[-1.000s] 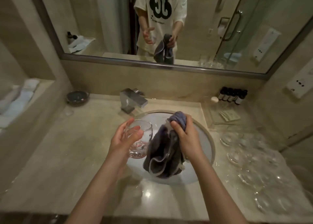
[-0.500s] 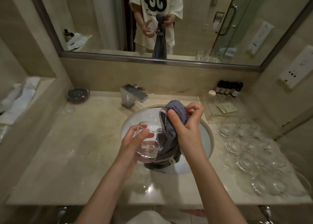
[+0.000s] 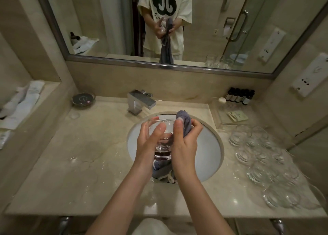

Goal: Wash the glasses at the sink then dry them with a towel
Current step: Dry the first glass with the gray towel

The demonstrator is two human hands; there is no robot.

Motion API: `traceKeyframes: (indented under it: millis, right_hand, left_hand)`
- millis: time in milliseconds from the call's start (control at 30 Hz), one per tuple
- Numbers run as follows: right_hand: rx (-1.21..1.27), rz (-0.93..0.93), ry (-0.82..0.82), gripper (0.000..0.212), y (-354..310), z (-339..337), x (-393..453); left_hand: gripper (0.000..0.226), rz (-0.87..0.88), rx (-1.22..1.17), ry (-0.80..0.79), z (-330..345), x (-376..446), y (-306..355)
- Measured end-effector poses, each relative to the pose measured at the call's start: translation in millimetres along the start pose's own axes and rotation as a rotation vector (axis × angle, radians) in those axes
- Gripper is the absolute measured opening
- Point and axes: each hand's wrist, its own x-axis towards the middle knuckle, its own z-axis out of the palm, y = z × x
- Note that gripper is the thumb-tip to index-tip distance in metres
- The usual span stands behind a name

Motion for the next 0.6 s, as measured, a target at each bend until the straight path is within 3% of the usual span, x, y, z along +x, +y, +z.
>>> traceKeyframes:
  millis: [133, 233, 300, 367, 467, 600]
  right_hand:
    - [0.078, 0.129, -0.015, 0.027, 0.7, -4.3, 6.9]
    - [0.055, 0.093, 0.044, 0.019, 0.1, -0.9, 3.3]
    - [0.002, 0.036, 0.065, 0.020, -3.8, 1.4, 1.1]
    - [-0.027, -0.024, 0.065, 0.026, -7.6, 2.8, 1.7]
    - [-0.047, -0.036, 0.054, 0.024, -11.7, 1.5, 7.1]
    - [0.121, 0.151, 0.010, 0.016, -8.7, -6.3, 23.1]
  left_hand:
    - [0.061, -0.035, 0.053, 0.000, 2.3, -0.4, 3.8]
    - [0.044, 0.034, 0.203, 0.139, 5.7, 5.0, 7.6]
    - [0.051, 0.089, 0.294, 0.226, 6.6, 3.0, 6.9]
    - [0.059, 0.125, 0.367, 0.206, 8.6, -0.3, 7.2]
    - [0.061, 0.092, 0.251, 0.119, 8.6, 5.0, 11.3]
    - [0.064, 0.024, 0.199, 0.032, 5.9, 11.1, 12.4]
